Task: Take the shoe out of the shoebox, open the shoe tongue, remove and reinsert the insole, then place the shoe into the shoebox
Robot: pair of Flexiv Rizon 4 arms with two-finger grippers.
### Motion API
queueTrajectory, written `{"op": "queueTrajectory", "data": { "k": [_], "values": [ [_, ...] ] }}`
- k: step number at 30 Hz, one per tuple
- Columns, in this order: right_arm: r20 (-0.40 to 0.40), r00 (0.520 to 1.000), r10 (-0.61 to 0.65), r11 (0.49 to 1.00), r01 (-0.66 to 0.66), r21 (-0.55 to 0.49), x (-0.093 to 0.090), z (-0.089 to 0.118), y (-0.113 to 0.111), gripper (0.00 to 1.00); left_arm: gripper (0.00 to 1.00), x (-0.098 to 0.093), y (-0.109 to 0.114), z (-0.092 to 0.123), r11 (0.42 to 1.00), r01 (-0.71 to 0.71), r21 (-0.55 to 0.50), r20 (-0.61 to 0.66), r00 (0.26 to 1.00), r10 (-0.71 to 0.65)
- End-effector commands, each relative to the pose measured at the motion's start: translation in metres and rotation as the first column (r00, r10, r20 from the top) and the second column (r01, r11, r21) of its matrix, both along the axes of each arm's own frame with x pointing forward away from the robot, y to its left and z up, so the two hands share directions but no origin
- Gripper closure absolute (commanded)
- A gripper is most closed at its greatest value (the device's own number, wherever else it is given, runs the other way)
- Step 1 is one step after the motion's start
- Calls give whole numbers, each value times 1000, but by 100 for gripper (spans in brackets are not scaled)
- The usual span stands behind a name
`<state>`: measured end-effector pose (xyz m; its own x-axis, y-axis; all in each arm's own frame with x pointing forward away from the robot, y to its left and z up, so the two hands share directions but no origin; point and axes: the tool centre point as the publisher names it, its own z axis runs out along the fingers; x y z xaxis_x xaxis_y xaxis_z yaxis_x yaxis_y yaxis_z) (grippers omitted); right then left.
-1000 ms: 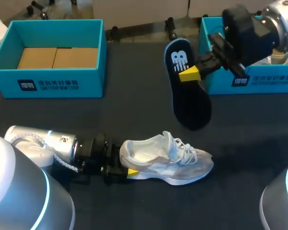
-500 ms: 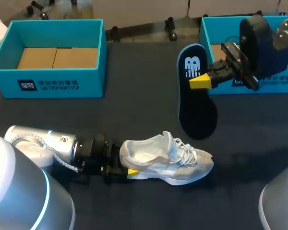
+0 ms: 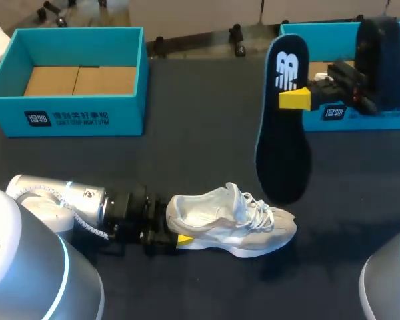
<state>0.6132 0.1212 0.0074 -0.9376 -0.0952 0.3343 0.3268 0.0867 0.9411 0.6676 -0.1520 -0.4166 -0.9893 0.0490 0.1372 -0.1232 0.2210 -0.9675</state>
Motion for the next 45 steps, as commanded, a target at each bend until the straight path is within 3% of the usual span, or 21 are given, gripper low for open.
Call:
{"op": "queueTrajectory", "data": {
  "k": [1,3,16,30,45],
  "values": [
    [-46,991,-125,992,124,-30,-21,8,-7,100,100,0,0,0,1000,0,0,-1,1000,0],
    [-118,979,-167,984,158,-89,-25,13,-13,100,100,0,0,0,1000,0,0,-1,1000,0],
    [-118,979,-167,984,158,-89,-25,13,-13,100,100,0,0,0,1000,0,0,-1,1000,0],
    [-172,969,-178,984,171,-55,-25,39,2,100,100,0,0,0,1000,0,0,-1,1000,0],
    [-186,968,-166,986,164,-26,-21,37,9,100,100,0,0,0,1000,0,0,-1,1000,0]
  ]
}}
